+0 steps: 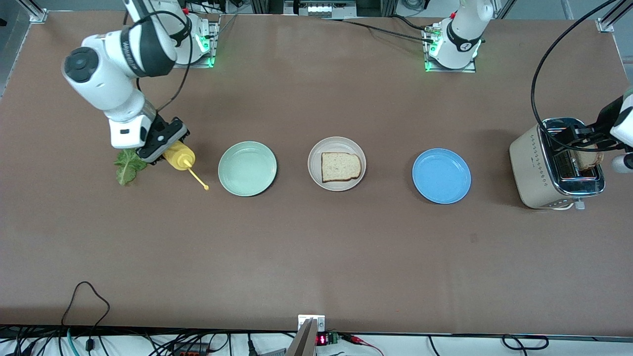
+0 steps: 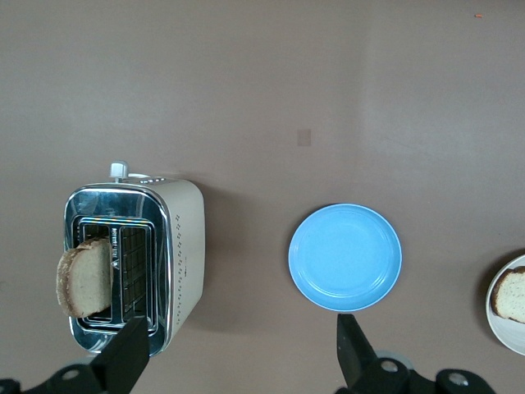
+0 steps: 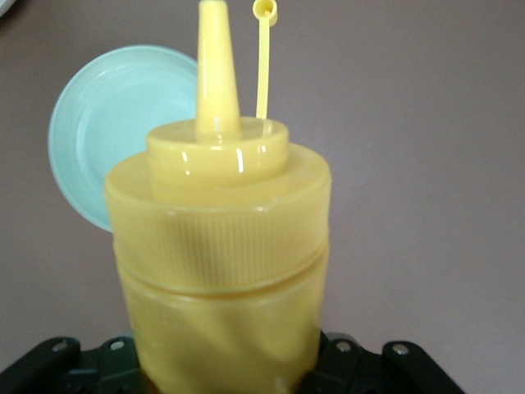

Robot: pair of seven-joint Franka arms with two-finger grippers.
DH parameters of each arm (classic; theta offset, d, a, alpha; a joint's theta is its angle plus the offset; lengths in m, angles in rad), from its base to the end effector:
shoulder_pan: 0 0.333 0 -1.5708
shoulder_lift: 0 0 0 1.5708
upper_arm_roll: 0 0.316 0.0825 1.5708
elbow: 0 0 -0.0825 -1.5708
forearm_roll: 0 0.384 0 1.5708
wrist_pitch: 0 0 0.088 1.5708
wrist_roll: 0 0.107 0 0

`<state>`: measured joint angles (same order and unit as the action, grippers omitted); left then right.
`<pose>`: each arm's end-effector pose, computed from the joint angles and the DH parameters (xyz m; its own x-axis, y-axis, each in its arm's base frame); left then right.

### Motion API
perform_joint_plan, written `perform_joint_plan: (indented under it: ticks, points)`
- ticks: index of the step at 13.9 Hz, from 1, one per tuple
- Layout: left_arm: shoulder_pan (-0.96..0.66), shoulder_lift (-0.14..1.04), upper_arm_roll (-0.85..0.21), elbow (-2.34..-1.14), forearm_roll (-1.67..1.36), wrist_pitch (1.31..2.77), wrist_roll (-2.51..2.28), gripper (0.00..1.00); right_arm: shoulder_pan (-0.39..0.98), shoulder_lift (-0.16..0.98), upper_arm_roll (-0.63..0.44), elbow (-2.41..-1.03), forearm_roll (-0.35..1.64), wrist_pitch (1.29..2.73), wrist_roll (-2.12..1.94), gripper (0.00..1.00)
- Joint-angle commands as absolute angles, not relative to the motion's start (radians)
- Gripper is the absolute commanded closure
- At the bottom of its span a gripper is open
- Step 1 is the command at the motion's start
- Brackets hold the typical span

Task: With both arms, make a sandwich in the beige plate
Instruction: 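Lower the squeeze bottle upright onto the table beside the lettuce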

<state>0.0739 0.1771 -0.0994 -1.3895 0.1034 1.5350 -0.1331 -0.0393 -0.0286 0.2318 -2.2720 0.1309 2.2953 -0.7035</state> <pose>0.6051 0.0016 0.6048 0.9936 0.1116 -0.0189 0.1095 -0.9900 -0.0891 0.5086 0.1023 0.3740 0.6864 0.7206 0.0978 0.7263 -0.6861 -0.0423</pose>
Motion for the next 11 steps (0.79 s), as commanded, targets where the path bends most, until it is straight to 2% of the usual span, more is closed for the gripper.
perform_joint_plan:
  ticks: [1, 8, 11]
  points:
    - [0.069, 0.161, -0.103, -1.407, 0.132, 1.546, -0.129, 0.0, -0.109, -0.046, 0.255, -2.261, 0.292, 2.204, -0.823, 1.0]
    - [0.069, 0.161, -0.103, -1.407, 0.132, 1.548, -0.13, 0.0, -0.187, -0.045, 0.253, -2.261, 0.676, 2.186, -1.545, 1.0]
    - [0.069, 0.161, -0.103, -1.408, 0.133, 1.546, -0.132, 0.0, -0.277, -0.011, 0.252, -2.263, 0.842, 2.079, -1.815, 1.0]
